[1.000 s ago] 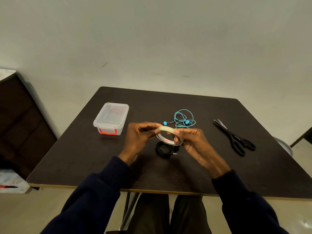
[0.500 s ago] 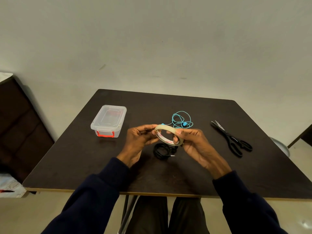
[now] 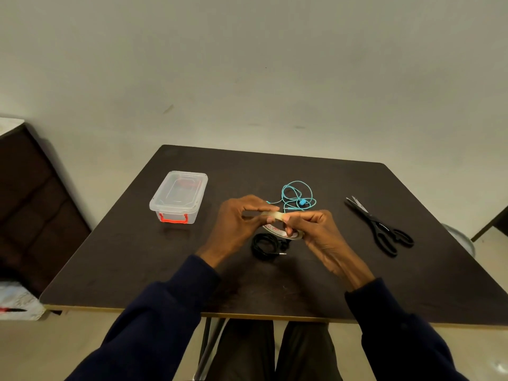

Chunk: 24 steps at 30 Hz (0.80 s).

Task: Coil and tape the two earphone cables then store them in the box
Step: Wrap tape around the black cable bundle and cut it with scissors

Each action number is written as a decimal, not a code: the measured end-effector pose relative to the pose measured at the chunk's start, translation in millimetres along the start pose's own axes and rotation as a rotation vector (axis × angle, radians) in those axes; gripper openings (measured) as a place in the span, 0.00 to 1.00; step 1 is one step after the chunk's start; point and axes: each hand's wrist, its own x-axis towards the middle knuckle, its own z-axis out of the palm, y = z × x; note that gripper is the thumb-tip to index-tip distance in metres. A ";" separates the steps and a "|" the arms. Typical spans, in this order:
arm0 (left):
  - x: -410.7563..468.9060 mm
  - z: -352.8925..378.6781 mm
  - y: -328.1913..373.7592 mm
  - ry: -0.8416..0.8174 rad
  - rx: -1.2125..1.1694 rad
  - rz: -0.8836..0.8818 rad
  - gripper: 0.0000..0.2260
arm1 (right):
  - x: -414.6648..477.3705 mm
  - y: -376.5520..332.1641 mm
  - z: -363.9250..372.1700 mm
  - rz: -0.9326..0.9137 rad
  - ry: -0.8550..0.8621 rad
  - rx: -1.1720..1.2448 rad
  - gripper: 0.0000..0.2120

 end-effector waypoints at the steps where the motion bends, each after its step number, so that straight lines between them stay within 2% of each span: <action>1: 0.8 0.7 1.5 0.018 -0.002 0.006 0.10 | -0.5 -0.2 0.6 -0.002 -0.008 0.010 0.09; 6: -0.1 2.6 2.6 0.083 -0.044 0.020 0.07 | -0.9 -0.5 -3.6 0.003 -0.048 0.043 0.12; 12: -4.2 5.3 1.5 0.129 -0.169 -0.073 0.09 | -2.0 2.2 -7.5 0.022 -0.104 0.095 0.16; 24: -11.9 4.2 -6.3 0.166 -0.314 -0.139 0.09 | -1.7 2.5 -3.5 0.014 -0.118 0.095 0.12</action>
